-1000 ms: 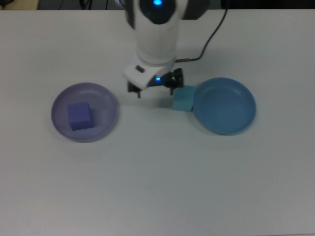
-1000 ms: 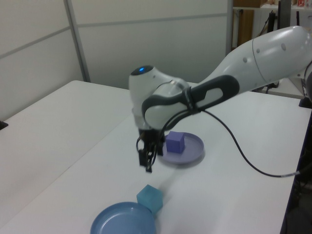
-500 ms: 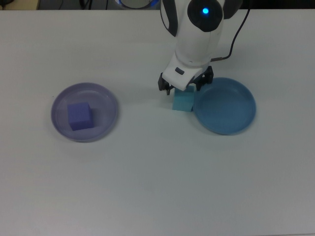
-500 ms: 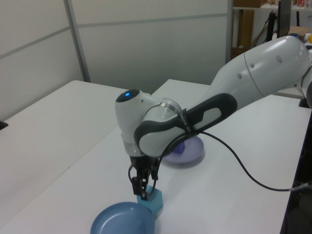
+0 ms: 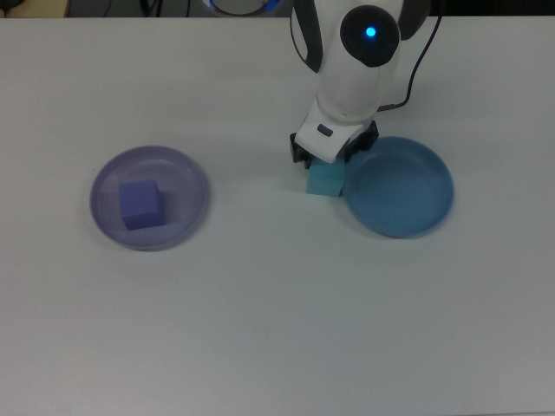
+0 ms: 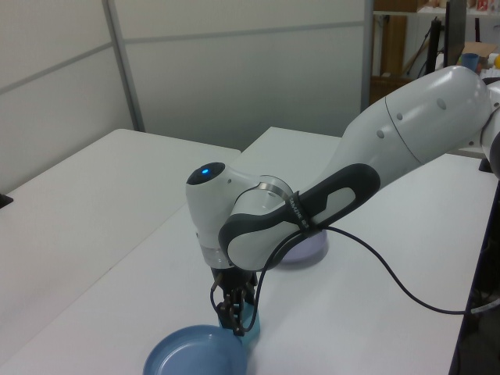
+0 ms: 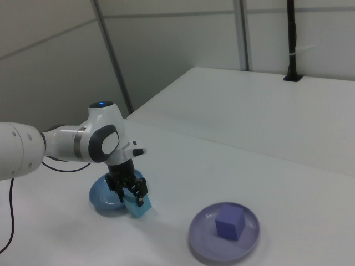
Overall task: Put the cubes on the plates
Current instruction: 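Close the gripper on the light-blue cube and lift it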
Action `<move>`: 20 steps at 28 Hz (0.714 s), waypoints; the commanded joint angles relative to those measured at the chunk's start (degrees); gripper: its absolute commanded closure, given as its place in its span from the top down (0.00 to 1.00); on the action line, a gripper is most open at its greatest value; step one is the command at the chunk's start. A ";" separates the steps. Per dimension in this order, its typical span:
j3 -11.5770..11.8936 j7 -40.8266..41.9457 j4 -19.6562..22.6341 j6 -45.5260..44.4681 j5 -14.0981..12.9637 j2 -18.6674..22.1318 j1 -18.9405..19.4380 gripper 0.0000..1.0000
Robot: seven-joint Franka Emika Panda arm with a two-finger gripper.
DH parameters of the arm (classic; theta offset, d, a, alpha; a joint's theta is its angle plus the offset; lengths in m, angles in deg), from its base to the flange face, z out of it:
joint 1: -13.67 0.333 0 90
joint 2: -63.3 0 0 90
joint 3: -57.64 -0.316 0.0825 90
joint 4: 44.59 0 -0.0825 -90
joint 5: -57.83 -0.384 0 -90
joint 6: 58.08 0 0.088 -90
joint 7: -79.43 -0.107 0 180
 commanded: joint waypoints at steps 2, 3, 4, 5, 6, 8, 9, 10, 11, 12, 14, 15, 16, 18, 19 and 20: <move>0.57 -0.27 0.45 2.37 0.86 0.04 0.51 0.39; 0.57 -0.18 0.45 2.46 0.86 0.04 0.51 0.36; 0.57 -0.09 0.45 2.46 0.86 0.12 0.42 0.31; 0.74 0.00 0.45 2.29 0.86 0.12 0.24 0.22; 0.92 0.00 0.45 2.11 0.86 0.30 0.24 0.18; 1.18 0.17 0.45 1.07 0.86 1.17 -0.11 0.13; 1.18 0.17 0.28 0.36 0.86 1.61 -0.20 0.13; 1.18 0.17 0.19 -0.34 0.86 2.14 -0.28 0.13; 1.18 0.17 0.19 -0.87 0.86 2.49 -0.37 0.13; 1.18 0.17 0.10 -1.22 0.86 2.85 -0.37 0.13; 1.18 -0.18 -0.69 -1.40 0.86 3.55 -0.37 0.13; 1.09 -0.35 -1.21 -1.66 0.86 3.46 -0.29 0.13; 0.92 -0.44 -1.66 -2.19 0.86 3.46 -0.28 0.13; 0.74 -0.62 -2.27 -2.63 0.86 3.38 -0.02 0.13; 0.57 -0.79 -2.71 -2.63 0.86 3.38 0.41 0.13; 0.57 -1.14 -2.80 -2.55 0.86 3.29 0.77 0.13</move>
